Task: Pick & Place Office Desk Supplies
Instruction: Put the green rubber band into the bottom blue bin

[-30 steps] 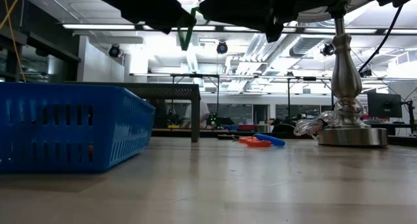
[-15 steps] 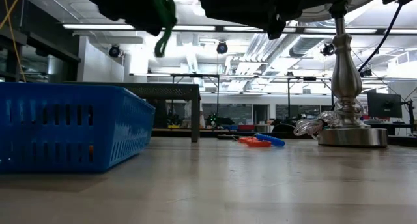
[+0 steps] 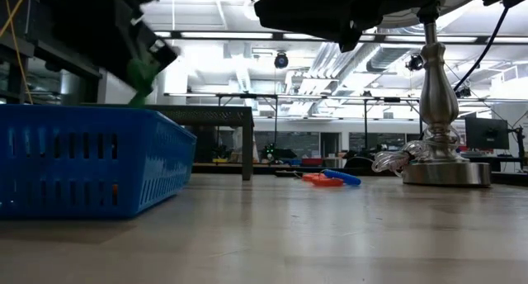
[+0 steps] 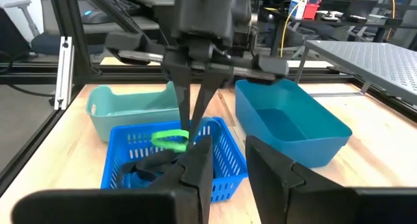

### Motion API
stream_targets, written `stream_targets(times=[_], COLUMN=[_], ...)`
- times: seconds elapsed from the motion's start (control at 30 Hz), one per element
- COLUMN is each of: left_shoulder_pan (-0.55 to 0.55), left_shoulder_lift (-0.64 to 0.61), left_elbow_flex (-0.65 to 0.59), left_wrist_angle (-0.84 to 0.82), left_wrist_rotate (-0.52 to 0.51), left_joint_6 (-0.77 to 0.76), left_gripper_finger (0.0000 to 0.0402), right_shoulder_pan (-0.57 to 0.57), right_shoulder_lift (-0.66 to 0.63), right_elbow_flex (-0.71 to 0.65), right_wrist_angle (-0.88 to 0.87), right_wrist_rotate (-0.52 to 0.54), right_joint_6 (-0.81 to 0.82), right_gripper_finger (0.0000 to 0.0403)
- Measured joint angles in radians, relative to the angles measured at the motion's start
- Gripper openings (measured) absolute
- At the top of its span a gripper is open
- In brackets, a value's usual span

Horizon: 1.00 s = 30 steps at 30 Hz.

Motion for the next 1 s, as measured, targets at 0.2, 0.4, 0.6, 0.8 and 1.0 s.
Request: stream_targets(times=[0.2,0.4,0.6,0.8,1.0], left_shoulder_pan=[0.0,0.0,0.004,0.006,0.006], left_shoulder_lift=[0.0,0.0,0.0,0.0,0.0], left_elbow_flex=[0.0,0.0,0.0,0.0,0.0], left_wrist_angle=[-0.04,-0.04,-0.034,-0.034,-0.031], left_wrist_rotate=[0.0,0.0,0.001,0.012,0.024], left_joint_6=[-0.048,-0.047,-0.056,-0.05,-0.051], left_gripper_finger=[0.0,0.0,0.0004,0.0033,0.0067], right_shoulder_pan=[0.0,0.0,0.0,0.0,0.0], right_shoulder_lift=[0.0,0.0,0.0,0.0,0.0], right_elbow_flex=[0.0,0.0,0.0,0.0,0.0], right_wrist_angle=[0.0,0.0,0.0,0.0,0.0], right_wrist_rotate=[0.0,0.0,0.0,0.0,0.0], right_joint_6=[0.0,0.0,0.0,0.0,0.0], right_gripper_finger=[0.008,0.0079,0.0078,0.0078,0.0078])
